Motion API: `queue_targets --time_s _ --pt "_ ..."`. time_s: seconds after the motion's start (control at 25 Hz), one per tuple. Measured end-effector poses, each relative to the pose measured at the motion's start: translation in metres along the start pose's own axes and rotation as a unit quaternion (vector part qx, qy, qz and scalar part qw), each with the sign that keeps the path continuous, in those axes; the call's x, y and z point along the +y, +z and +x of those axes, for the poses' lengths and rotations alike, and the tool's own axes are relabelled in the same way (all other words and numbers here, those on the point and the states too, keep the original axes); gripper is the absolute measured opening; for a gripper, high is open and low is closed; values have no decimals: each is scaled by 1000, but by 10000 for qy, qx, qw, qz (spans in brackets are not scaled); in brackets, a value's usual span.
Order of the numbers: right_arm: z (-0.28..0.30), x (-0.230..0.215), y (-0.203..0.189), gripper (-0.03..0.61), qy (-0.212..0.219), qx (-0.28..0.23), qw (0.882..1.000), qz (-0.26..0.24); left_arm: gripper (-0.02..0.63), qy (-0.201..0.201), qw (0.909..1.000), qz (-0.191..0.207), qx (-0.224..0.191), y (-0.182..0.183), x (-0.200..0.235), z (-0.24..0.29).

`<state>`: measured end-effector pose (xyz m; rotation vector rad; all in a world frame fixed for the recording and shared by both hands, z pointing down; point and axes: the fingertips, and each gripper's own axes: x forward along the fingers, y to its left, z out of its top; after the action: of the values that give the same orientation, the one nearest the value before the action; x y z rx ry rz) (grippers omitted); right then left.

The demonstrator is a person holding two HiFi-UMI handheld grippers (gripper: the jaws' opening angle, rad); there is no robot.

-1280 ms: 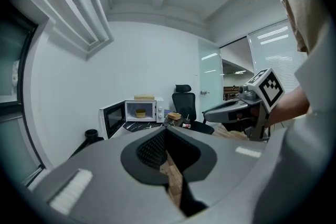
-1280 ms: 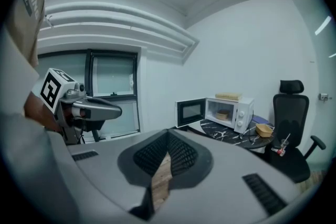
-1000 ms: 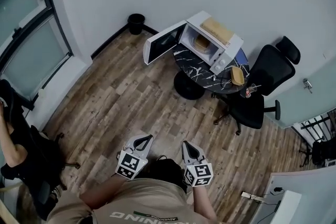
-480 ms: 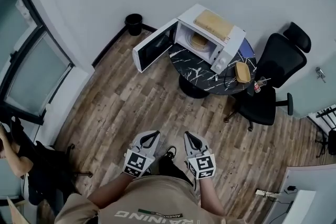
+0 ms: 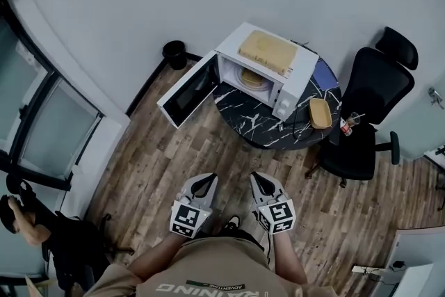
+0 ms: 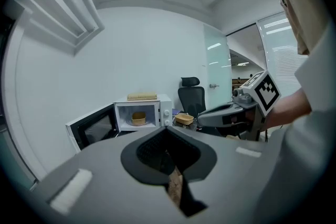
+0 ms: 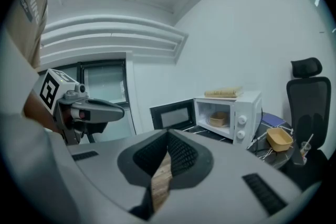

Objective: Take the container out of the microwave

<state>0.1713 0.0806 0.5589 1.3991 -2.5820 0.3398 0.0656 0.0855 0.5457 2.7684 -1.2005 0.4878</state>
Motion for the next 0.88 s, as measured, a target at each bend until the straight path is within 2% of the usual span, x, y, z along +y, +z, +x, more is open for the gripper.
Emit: queue_targets --time_s 0.16,0.44,0.56,0.68,0.88 --pt "21 -22 1 8 261 114 9996 -68 8 99 9996 -244 95 7 14 26" --pt "57 -32 -3 8 413 247 9988 132 8 188 9992 -252 256 7 48 48" --pt "76 -37 -1 8 357 275 9989 163 8 152 9994 -165 271 6 66 57" --pt "97 -46 7 8 207 272 9993 135 8 45 9995 -248 201 5 88 72" --pt "130 -60 33 8 -222 287 9993 55 8 -380 9986 -379 -7 22 126 104"
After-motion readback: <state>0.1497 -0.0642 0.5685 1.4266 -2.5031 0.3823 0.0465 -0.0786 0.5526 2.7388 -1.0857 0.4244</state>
